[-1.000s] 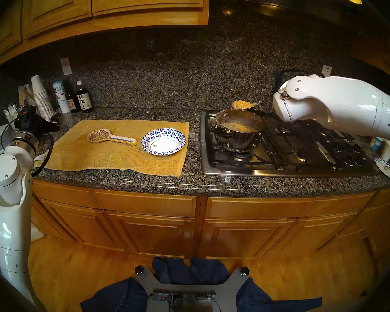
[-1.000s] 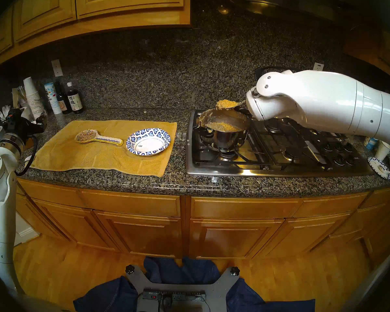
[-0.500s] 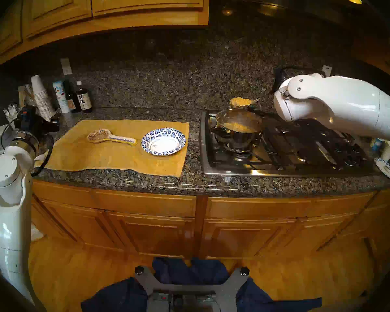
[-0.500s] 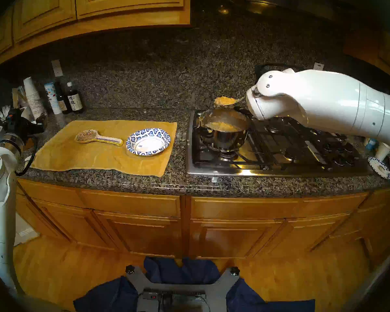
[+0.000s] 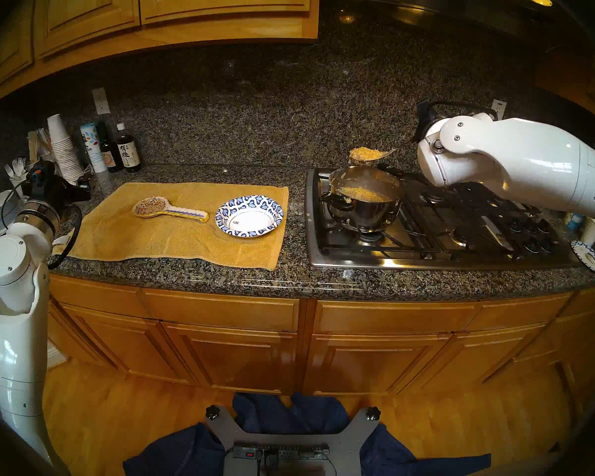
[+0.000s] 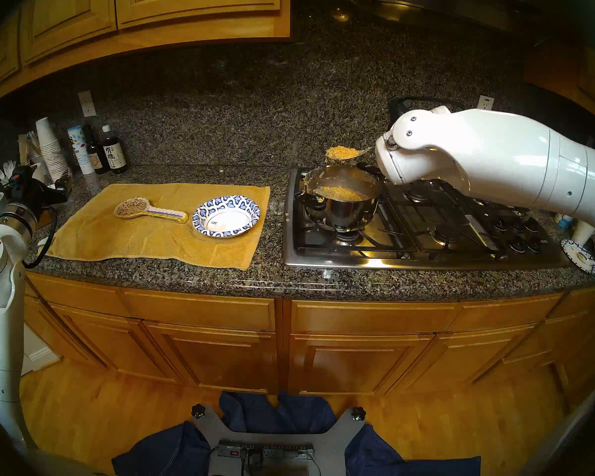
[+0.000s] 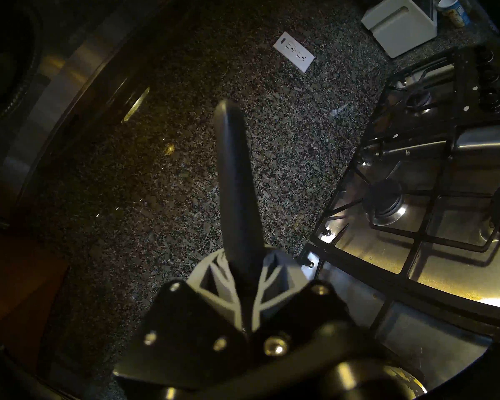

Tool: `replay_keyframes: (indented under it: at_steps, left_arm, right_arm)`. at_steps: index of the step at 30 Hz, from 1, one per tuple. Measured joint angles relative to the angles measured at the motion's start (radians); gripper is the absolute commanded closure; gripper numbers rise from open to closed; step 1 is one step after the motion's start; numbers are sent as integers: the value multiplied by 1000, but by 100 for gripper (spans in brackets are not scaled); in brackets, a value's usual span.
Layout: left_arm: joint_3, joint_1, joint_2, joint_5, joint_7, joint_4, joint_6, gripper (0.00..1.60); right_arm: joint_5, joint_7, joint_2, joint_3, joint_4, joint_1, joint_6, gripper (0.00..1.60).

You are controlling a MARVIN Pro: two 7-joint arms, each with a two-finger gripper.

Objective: Scoop oatmeal into bowl

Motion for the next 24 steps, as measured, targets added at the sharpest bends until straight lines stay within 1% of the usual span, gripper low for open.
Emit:
replay_keyframes:
  at_steps: [4, 14, 20, 24]
  left_arm:
    - [0, 0, 0, 0, 0, 0, 0, 0]
    - [0, 1, 1, -1, 2, 0, -1, 0]
    - [0, 2, 2, -2, 3, 0, -1, 0]
    - [1, 2, 2, -2, 3, 0, -1, 0]
  right_arm:
    - [-2, 0, -10, 14, -3, -10, 0, 160]
    - [-2, 2, -77, 55, 2, -40, 0, 160]
    - [2, 3, -134, 86, 23, -59, 0, 160]
    - [6, 4, -184, 110, 40, -72, 0, 160]
